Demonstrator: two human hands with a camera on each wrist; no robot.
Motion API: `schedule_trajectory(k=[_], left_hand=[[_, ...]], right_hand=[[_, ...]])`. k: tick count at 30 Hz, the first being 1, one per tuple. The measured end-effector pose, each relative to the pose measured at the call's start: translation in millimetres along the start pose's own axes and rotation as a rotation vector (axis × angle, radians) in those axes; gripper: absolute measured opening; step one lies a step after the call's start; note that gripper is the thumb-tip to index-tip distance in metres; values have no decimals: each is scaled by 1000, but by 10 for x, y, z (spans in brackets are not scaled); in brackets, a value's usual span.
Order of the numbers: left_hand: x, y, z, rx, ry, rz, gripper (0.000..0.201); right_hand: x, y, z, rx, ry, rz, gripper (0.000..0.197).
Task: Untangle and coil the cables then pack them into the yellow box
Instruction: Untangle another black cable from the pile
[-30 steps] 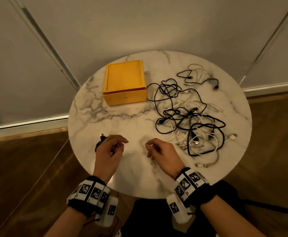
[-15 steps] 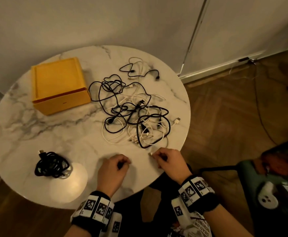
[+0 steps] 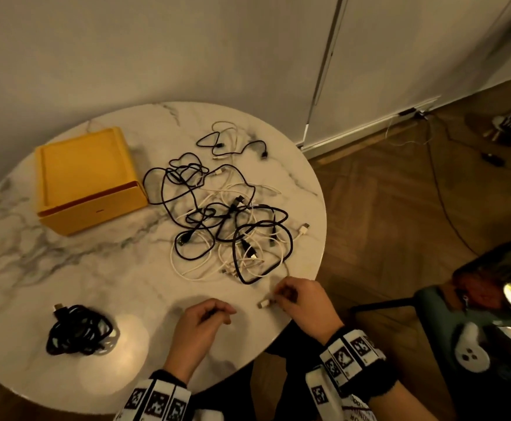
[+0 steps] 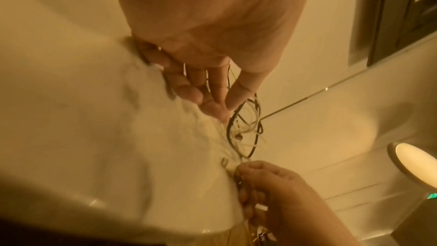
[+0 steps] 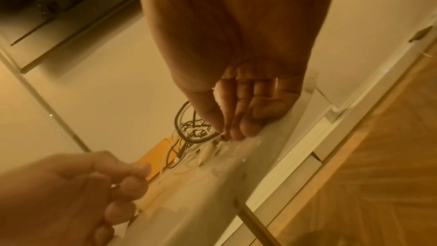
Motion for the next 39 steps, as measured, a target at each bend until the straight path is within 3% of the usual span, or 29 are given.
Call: schedule_trajectory(k=[3,5,9,14,17,21,26,31,34,39], left_hand=[[30,10,-199,-89,0,20,11],[78,-18,-348,-91,25,19,18],[390,-128,-827,16,138,-2,22],[1101,-173,-1665,218,252,60,19],[1733,-193,-2089,336,221,33,7],[2404,-298,-2421,627,166,12,17],[2823,-102,-2375,963,151,164,29],[3199,92,-2097,1255,216,160,40],[3321,190,-1907,1349,184,189,50],[3385,214,-1742,1370,294,152,36]], right_hand=[[92,28,134,-76,25,71,9],[184,54,257,-71,78,130,16],[352,25,456,165,232,263,28],[520,15,486,420,375,363,34],[525,45,440,408,351,349,33],[522,39,417,430,301,329,26],[550,-2,405,395,255,313,27],[528,-18,444,378,225,269,26],[565,-22,452,353,267,265,28],[626,6,450,324,306,289,40]])
Point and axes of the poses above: each hand's wrist, its own x-axis towards the middle knuckle, its own y-axis out of the palm, z = x × y, the point moved 2 cm from there along x, towards the middle knuckle, and after that the axes turned 2 degrees about y, right-handed, at the moved point
